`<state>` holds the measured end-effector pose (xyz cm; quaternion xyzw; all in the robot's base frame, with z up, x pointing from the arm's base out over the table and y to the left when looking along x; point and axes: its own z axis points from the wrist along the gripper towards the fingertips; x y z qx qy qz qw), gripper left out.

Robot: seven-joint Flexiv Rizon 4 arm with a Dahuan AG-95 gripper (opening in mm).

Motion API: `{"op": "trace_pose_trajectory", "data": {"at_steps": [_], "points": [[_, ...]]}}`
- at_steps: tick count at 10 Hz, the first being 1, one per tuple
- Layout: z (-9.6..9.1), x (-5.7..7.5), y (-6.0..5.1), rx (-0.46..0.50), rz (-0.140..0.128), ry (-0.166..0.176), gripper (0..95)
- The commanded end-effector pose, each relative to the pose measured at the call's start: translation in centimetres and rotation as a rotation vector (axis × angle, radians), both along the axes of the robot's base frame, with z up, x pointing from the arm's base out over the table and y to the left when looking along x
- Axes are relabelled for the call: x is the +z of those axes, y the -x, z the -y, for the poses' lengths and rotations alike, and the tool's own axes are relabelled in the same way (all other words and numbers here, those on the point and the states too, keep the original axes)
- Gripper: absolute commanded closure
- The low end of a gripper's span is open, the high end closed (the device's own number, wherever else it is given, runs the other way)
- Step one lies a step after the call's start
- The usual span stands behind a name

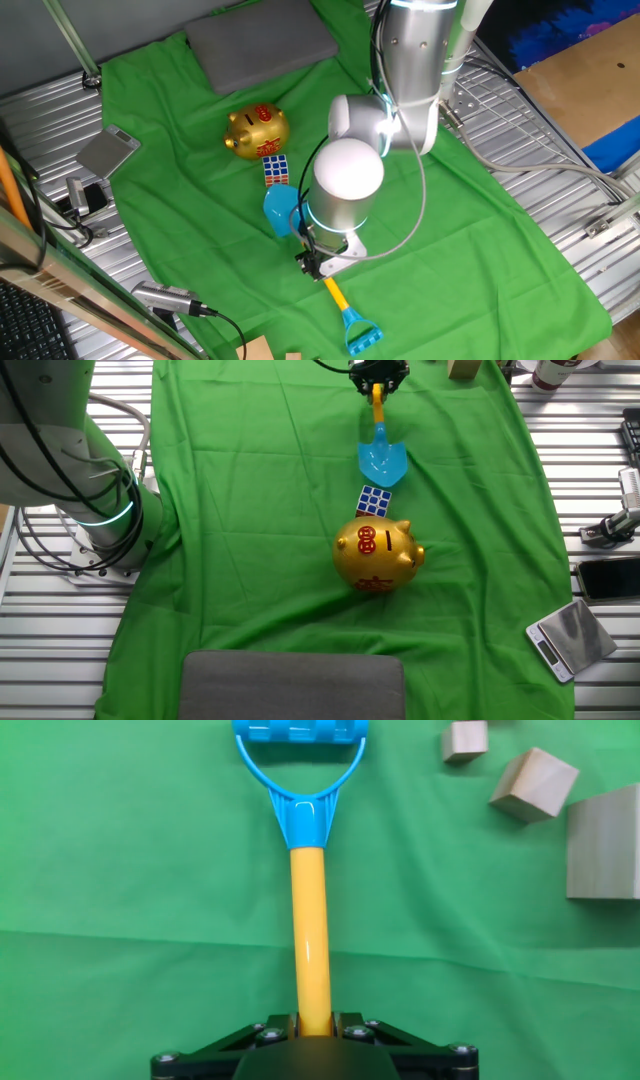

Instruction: Use a shovel to scoop up an object

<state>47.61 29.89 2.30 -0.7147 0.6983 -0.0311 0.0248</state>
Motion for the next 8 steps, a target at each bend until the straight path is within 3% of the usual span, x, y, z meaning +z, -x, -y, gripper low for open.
{"op": "trace_pose_trajectory", "data": {"at_steps": [1, 5, 7, 8], "points": [[-0.06, -0.12, -0.09, 0.001, -0.001, -0.001, 95.0], [-0.27, -0.31, 0.0, -0.023, -0.002, 0.006, 95.0], [-0.53, -0.42, 0.0, -0.027, -0.003, 0.011, 57.0], [-0.65, -0.44, 0.0, -0.027, -0.003, 0.011, 57.0]]}}
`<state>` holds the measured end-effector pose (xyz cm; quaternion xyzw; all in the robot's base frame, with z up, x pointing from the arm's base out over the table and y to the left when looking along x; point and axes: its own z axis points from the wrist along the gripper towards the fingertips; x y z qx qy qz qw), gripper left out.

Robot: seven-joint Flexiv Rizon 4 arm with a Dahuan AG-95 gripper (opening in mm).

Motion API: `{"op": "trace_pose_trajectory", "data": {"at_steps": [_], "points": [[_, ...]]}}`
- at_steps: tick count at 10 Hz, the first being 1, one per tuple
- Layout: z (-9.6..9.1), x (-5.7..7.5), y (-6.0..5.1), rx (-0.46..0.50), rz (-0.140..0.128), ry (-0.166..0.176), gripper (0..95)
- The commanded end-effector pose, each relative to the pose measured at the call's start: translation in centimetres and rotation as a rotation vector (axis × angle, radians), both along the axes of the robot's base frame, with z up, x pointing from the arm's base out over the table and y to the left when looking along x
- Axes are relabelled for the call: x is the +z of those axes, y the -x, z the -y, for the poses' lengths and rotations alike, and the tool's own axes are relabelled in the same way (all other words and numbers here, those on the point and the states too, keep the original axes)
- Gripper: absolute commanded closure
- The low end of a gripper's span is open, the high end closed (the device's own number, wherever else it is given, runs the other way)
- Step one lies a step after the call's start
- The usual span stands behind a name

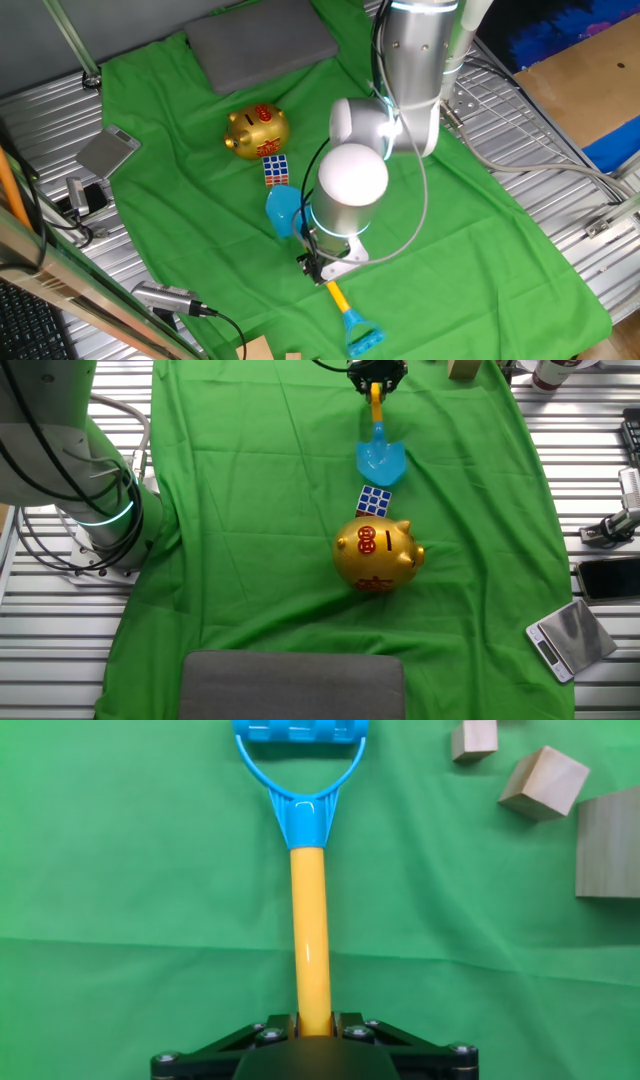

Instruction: Use a shovel to scoop up an object

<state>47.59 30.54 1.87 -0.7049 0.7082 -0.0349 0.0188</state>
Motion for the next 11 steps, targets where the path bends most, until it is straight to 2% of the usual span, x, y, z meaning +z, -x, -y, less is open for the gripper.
{"op": "trace_pose_trajectory", "data": {"at_steps": [1, 2, 4, 5, 7, 11], "points": [[-0.1, -0.1, 0.0, 0.002, -0.001, -0.001, 57.0], [-0.3, -0.1, 0.0, -0.004, -0.006, -0.003, 38.0], [-0.3, -0.2, 0.0, -0.023, -0.062, -0.006, 38.0], [-0.3, -0.1, 0.0, -0.032, -0.099, -0.011, 38.0], [-0.3, -0.2, 0.4, -0.045, -0.14, -0.022, 38.0], [-1.0, -0.3, 1.3, -0.064, -0.139, -0.024, 38.0]]}}
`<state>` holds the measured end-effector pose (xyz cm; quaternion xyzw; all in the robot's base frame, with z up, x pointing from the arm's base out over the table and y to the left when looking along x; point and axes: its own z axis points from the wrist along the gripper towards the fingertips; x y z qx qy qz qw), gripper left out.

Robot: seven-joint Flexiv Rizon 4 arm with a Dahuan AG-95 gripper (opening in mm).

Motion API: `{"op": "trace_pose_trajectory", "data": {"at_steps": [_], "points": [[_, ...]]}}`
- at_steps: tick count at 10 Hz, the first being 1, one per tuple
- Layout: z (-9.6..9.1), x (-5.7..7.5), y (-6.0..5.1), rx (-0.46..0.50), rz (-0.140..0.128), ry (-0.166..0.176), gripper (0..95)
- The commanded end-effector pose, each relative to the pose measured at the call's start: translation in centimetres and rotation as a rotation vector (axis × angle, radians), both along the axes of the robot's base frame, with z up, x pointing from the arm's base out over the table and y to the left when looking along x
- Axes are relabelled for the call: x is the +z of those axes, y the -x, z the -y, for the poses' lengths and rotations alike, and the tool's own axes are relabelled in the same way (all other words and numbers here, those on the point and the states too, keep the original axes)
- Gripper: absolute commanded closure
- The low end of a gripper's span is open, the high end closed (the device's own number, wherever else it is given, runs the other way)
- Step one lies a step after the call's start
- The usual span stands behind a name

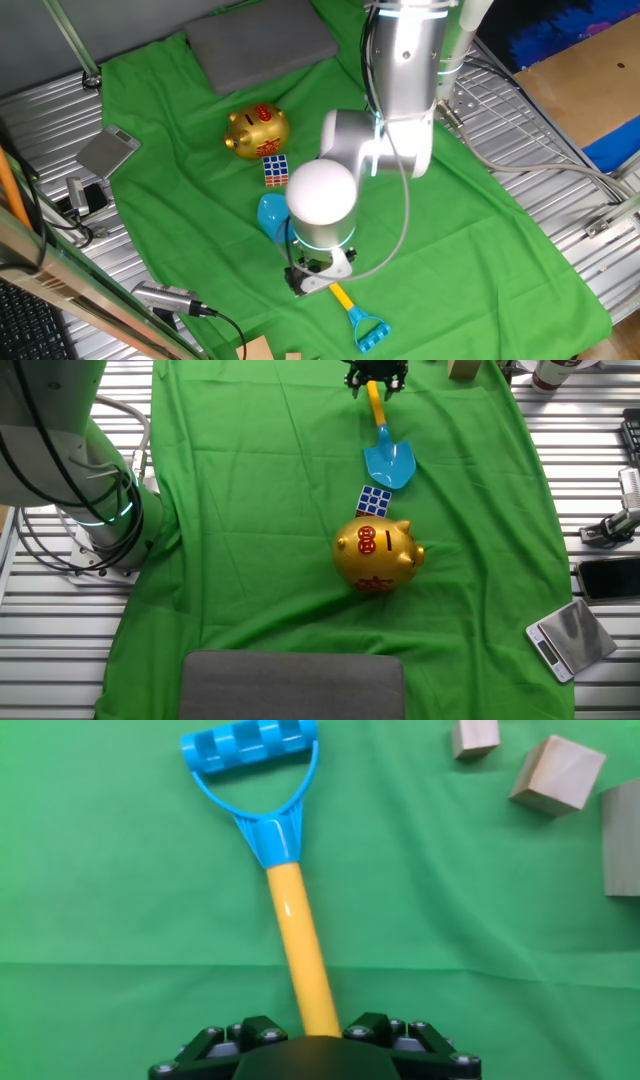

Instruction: Use a shovel to scoop up an object

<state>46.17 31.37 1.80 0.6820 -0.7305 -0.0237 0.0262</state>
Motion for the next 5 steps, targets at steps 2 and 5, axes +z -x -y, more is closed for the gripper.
{"op": "trace_pose_trajectory", "data": {"at_steps": [2, 5], "points": [[-0.47, -0.35, 0.12, 0.001, 0.013, 0.001, 38.0], [-0.76, -0.38, 0.14, -0.002, 0.018, 0.0, 38.0]]}}
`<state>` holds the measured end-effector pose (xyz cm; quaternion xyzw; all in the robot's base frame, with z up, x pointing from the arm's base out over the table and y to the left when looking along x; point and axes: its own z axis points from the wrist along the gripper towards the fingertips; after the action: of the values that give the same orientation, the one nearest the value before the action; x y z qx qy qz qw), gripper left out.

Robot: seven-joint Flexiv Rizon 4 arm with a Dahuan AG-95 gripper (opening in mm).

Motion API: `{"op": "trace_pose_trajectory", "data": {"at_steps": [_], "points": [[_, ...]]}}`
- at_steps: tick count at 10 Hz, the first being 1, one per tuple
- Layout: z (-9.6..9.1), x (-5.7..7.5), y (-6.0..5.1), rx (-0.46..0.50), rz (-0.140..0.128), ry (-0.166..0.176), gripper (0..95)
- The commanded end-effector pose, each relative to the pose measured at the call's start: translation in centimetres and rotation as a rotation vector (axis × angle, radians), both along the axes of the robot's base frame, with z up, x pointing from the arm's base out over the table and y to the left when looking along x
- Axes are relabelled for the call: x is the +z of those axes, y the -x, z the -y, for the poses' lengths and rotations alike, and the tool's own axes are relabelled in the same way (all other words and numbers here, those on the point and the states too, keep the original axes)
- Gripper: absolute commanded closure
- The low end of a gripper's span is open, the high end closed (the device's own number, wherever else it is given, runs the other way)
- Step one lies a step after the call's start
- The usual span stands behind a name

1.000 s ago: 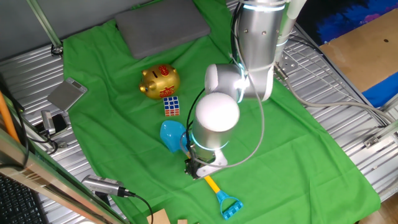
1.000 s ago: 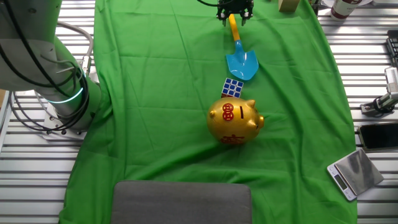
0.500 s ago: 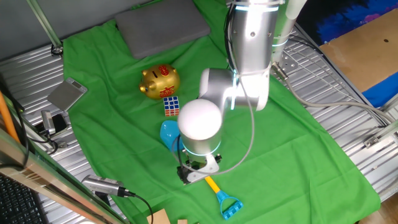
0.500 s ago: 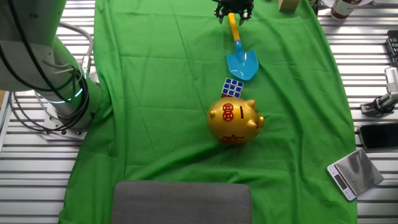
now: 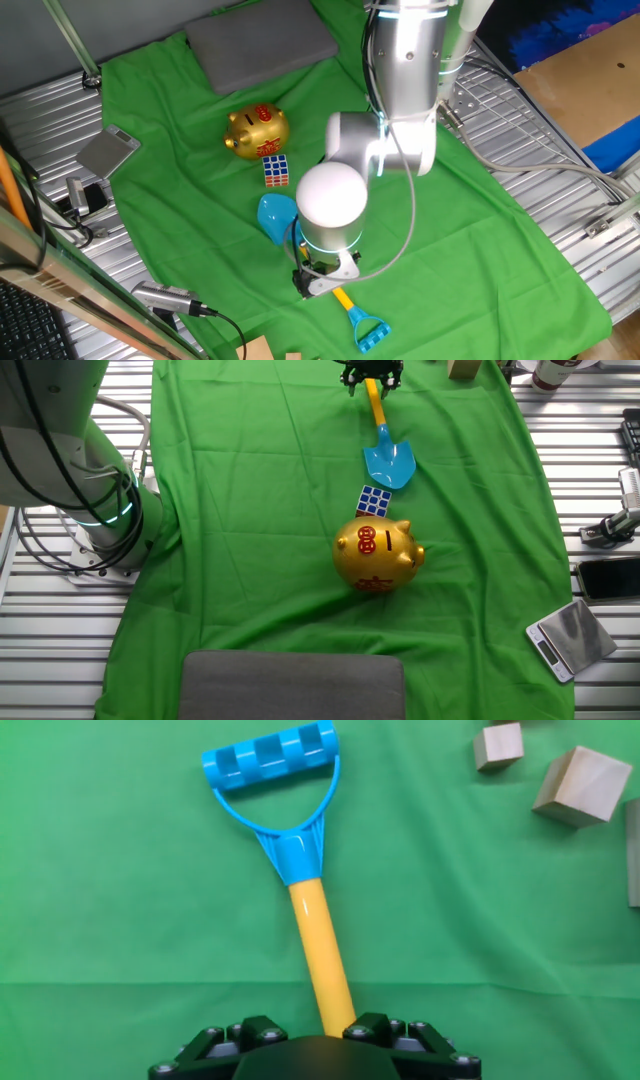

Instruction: Use a shovel to scoop up an object

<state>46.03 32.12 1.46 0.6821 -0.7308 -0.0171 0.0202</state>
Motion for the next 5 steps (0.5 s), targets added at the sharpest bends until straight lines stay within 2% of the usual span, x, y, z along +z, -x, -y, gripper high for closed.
{"op": "trace_pose_trajectory", "data": {"at_steps": [1, 2, 3, 5], "points": [[-0.37, -0.07, 0.0, -0.006, 0.001, 0.0, 38.0], [-0.51, -0.09, 0.0, -0.007, 0.003, 0.003, 38.0], [-0.86, -0.13, 0.01, -0.012, 0.005, 0.005, 57.0], [-1.02, -0.15, 0.01, -0.008, 0.011, 0.008, 57.0]]}}
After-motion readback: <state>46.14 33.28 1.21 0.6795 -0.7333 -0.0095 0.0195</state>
